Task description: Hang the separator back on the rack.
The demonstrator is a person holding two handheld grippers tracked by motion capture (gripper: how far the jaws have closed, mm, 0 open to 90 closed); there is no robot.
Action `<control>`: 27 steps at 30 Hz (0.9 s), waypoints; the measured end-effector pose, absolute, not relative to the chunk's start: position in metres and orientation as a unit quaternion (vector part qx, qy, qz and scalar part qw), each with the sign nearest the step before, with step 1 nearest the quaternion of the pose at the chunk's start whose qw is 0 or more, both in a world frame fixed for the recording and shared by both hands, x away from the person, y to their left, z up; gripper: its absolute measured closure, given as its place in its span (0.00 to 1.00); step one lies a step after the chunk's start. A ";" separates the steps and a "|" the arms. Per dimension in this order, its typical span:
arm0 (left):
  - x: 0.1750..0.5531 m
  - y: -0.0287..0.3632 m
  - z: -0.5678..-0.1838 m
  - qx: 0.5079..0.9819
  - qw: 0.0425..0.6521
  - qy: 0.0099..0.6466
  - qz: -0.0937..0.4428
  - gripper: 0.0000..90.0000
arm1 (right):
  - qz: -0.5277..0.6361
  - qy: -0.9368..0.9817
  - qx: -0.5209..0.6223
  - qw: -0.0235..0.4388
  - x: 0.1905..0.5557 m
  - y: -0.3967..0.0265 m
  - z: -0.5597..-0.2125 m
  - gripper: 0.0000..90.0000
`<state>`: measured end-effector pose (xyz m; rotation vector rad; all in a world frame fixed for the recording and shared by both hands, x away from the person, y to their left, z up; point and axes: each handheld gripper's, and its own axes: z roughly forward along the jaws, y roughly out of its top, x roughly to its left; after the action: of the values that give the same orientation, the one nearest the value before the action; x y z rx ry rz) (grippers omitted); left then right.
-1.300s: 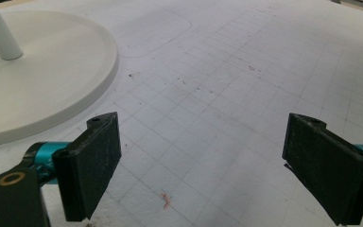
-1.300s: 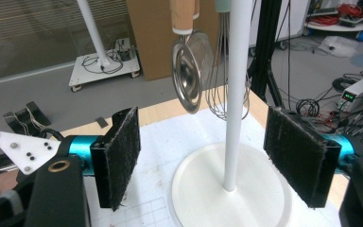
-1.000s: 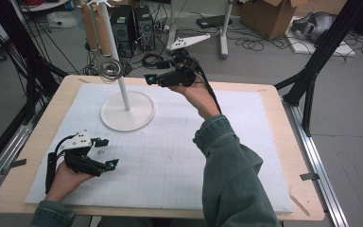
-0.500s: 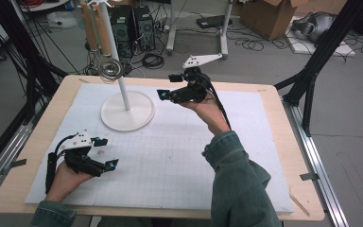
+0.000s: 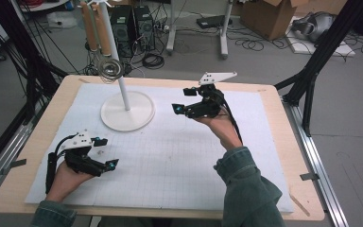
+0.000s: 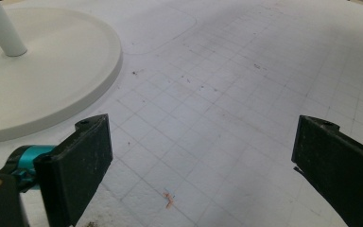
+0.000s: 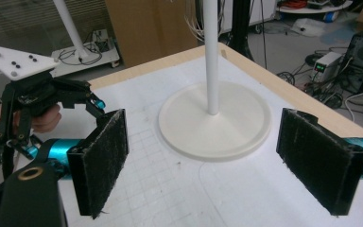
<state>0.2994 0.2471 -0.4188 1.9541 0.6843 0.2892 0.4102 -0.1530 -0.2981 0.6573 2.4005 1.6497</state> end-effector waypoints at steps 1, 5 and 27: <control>0.300 0.247 -0.419 0.809 0.501 0.284 0.120 0.07 | 0.550 0.802 0.221 0.076 0.409 -0.155 -0.300 0.19; 0.300 0.246 -0.420 0.809 0.501 0.285 0.120 0.07 | 0.547 0.802 0.226 0.080 0.406 -0.162 -0.308 0.17; 0.300 0.246 -0.421 0.808 0.499 0.289 0.122 0.04 | 0.531 0.799 0.267 0.090 0.377 -0.201 -0.348 0.13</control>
<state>0.3004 0.2459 -0.4212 1.9538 0.6998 0.2948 0.3774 -0.2006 -0.3480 0.7942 2.3753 1.5791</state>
